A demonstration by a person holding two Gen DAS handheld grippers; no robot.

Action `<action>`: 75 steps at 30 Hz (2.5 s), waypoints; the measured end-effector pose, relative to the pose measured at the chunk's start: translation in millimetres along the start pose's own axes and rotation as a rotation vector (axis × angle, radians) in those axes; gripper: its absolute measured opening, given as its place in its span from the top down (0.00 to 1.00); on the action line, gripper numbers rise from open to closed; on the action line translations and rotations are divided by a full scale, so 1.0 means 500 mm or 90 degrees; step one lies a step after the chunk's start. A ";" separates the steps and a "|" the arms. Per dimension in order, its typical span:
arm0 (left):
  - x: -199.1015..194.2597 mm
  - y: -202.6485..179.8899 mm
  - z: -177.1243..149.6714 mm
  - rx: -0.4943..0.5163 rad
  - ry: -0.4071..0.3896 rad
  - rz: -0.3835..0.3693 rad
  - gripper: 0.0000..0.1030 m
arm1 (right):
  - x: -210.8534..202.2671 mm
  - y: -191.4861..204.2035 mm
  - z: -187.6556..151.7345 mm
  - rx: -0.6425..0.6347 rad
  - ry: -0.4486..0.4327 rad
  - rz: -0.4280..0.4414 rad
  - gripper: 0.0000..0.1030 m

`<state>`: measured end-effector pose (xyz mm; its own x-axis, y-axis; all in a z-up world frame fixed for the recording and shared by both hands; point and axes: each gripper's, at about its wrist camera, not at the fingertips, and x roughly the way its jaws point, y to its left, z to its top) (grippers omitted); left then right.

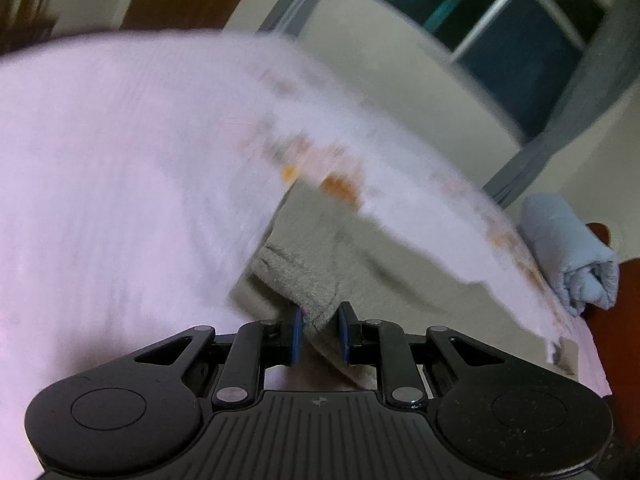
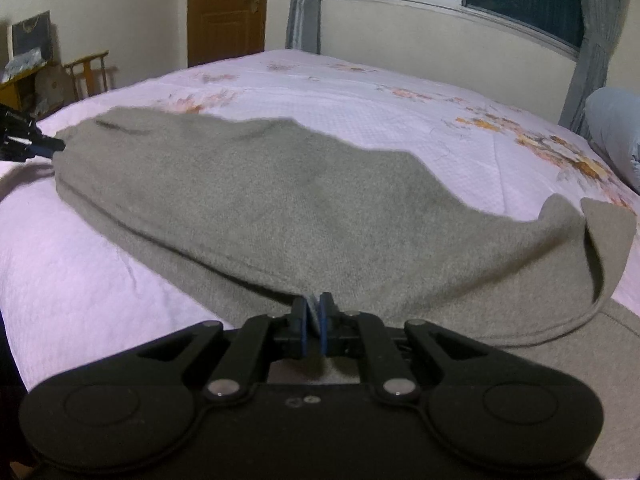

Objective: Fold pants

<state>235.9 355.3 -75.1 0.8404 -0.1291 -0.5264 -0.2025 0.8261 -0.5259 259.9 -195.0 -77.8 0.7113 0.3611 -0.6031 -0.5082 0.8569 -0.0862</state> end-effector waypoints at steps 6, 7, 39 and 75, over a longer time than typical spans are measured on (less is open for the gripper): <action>0.033 0.017 0.007 0.007 0.036 0.017 0.82 | -0.034 0.013 0.011 -0.025 -0.028 -0.009 1.00; 0.052 0.037 -0.004 -0.011 0.057 0.023 0.82 | -0.012 0.016 -0.008 -0.031 0.007 0.000 1.00; -0.013 0.031 -0.023 -0.027 0.028 0.025 0.48 | -0.048 -0.022 -0.048 0.063 -0.034 -0.026 0.88; 0.137 -0.128 -0.006 0.054 -0.087 0.425 0.03 | 0.256 -0.463 0.132 0.074 0.103 -0.355 0.52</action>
<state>304.7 291.8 -79.6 0.6061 0.4882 -0.6280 -0.6638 0.7454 -0.0611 500.6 -322.7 -82.6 0.7676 -0.2086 -0.6060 -0.0159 0.9391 -0.3434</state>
